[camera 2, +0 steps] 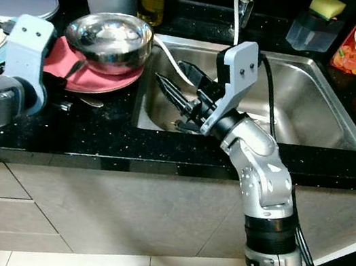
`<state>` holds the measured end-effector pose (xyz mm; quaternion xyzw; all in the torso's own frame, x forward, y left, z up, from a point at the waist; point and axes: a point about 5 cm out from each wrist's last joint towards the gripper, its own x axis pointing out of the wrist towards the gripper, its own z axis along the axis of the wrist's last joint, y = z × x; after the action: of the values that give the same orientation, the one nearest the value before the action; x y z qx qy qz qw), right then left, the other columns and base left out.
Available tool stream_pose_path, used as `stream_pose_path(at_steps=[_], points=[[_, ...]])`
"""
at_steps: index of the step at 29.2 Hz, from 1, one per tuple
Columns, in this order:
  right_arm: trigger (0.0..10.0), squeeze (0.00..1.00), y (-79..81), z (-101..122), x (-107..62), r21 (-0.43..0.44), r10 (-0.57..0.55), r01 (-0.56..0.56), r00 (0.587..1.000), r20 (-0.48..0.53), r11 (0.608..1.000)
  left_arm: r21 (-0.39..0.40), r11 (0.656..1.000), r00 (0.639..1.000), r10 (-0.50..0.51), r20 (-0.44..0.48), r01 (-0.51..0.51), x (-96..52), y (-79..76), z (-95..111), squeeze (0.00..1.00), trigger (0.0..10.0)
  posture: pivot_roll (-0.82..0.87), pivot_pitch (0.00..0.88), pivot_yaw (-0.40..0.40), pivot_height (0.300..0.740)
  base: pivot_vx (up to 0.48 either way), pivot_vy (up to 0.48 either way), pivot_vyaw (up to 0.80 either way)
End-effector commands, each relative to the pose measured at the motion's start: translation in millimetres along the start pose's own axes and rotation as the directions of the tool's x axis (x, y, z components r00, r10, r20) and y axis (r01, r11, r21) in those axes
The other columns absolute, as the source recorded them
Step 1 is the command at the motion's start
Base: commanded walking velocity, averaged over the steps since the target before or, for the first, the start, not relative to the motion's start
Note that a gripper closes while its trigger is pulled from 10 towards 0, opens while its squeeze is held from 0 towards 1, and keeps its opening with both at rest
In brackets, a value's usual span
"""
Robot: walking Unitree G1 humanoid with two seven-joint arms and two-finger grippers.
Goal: Kitchen organization
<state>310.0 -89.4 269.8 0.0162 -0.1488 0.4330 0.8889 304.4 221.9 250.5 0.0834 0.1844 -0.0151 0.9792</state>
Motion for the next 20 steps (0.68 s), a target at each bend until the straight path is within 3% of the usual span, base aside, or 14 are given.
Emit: stream_pose_path(at_steps=[1, 6, 7, 9, 15, 20], points=[[10.0, 0.0, 0.2, 0, -0.1, -0.004, 0.004, -0.004, 1.0, 0.0, 1.0, 0.023, 1.0, 0.998, -0.02, -0.053, 0.021, -0.6, -0.7, -7, 0.0, 10.0, 0.12, 0.065, -0.02, 0.74, 0.0, 0.0, 0.0], [10.0, 0.0, -0.2, 1, -0.6, -0.006, 0.001, -0.001, 1.0, 0.0, 1.0, 0.026, 0.998, 0.997, -0.06, -0.056, 0.061, -2.5, -5.5, -7, 0.0, 10.0, 0.12, 0.064, -0.02, 0.74, 0.0, 0.0, 0.0], [10.0, 0.0, -0.5, 1, -0.7, -0.007, 0.0, 0.0, 1.0, 0.0, 1.0, 0.059, 0.99, 0.991, -0.122, -0.049, 0.125, -6.7, -14.6, -6, 0.0, 10.0, 0.12, 0.064, -0.019, 0.74, 0.0, 0.0, 0.0], [10.0, 0.0, -0.6, 1, -0.8, -0.007, 0.0, 0.0, 1.0, 0.0, 1.0, 0.076, 0.986, 0.988, -0.146, -0.046, 0.149, -8.7, -18.4, -6, 0.0, 10.0, 0.12, 0.064, -0.019, 0.74, 0.0, 0.0, 0.0], [10.0, 0.0, -0.7, 1, -0.4, -0.007, 0.0, 0.0, 1.0, 0.001, 1.0, 0.161, 0.948, 0.962, -0.272, -0.031, 0.274, -18.2, -36.8, -4, 0.0, 10.0, 0.12, 0.064, -0.018, 0.74, 0.0, 0.0, 0.0], [10.0, 0.0, -1.0, 1, -0.1, -0.007, -0.001, 0.001, 1.0, 0.002, 1.0, 0.219, 0.899, 0.92, -0.392, 0.017, 0.379, -26.9, -50.5, 3, 0.0, 10.0, 0.12, 0.062, -0.018, 0.74, 0.0, 0.0, 0.0]])
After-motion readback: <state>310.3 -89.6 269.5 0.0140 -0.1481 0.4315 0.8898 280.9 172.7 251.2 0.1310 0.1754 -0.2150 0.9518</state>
